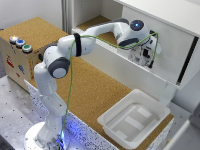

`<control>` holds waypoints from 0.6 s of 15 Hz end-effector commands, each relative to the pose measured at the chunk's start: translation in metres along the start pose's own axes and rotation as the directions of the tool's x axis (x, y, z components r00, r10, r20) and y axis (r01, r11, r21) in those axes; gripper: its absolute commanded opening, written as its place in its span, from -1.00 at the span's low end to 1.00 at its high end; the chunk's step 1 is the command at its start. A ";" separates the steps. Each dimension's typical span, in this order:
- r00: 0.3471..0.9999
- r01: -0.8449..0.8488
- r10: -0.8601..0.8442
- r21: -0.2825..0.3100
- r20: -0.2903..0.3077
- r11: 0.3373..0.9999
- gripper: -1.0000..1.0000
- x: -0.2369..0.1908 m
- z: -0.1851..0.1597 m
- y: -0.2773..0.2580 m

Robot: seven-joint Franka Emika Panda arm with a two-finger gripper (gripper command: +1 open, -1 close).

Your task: Slide the door to the left

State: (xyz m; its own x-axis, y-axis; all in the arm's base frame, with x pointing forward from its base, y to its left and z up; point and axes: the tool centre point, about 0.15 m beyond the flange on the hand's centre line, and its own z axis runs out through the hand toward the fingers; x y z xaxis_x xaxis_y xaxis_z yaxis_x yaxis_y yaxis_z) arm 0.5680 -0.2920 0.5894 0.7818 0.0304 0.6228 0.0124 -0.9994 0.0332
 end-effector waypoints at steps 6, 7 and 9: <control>0.998 -0.038 0.035 0.059 0.054 0.998 -1.00 -0.005 -0.007 -0.003; 0.998 -0.036 0.033 0.059 0.059 0.998 -1.00 -0.007 -0.008 -0.007; 0.997 -0.036 0.033 0.049 0.067 0.998 -1.00 -0.010 -0.007 -0.016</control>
State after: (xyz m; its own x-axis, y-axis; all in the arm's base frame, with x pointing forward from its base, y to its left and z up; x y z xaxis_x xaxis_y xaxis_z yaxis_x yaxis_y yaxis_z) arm 0.5666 -0.2893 0.5884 0.7872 0.0148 0.6165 0.0066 -0.9999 0.0156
